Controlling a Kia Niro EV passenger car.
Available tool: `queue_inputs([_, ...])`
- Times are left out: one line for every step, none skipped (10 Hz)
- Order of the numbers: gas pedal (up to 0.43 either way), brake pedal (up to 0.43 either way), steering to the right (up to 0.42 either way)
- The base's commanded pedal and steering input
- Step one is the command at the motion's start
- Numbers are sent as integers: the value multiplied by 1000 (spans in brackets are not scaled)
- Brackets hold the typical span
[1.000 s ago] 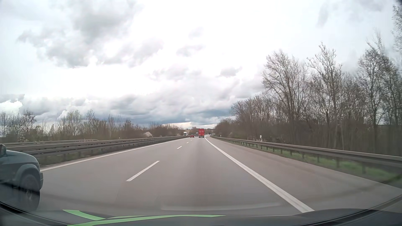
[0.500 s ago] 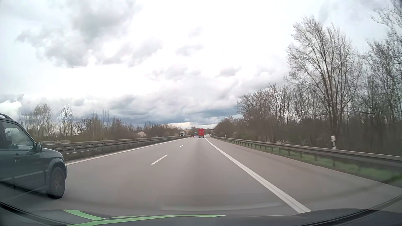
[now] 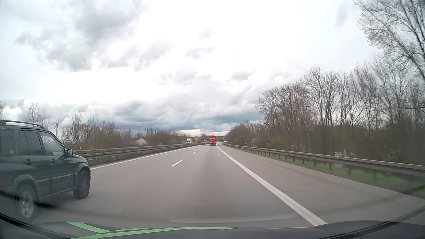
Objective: Follow the waypoints while adhering to traffic rules and regulations
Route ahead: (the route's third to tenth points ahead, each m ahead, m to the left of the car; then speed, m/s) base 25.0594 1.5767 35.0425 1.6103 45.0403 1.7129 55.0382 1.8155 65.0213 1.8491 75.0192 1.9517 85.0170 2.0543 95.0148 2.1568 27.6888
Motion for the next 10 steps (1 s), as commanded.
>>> queue_inputs([280, 0, 0])
queue_inputs([280, 0, 0])
queue_inputs([287, 0, 0])
queue_inputs([287, 0, 0])
queue_inputs([287, 0, 0])
queue_inputs([299, 0, 0])
queue_inputs([299, 0, -1])
queue_inputs([299, 0, -1])
queue_inputs([311, 0, 0])
queue_inputs([311, 0, -1])
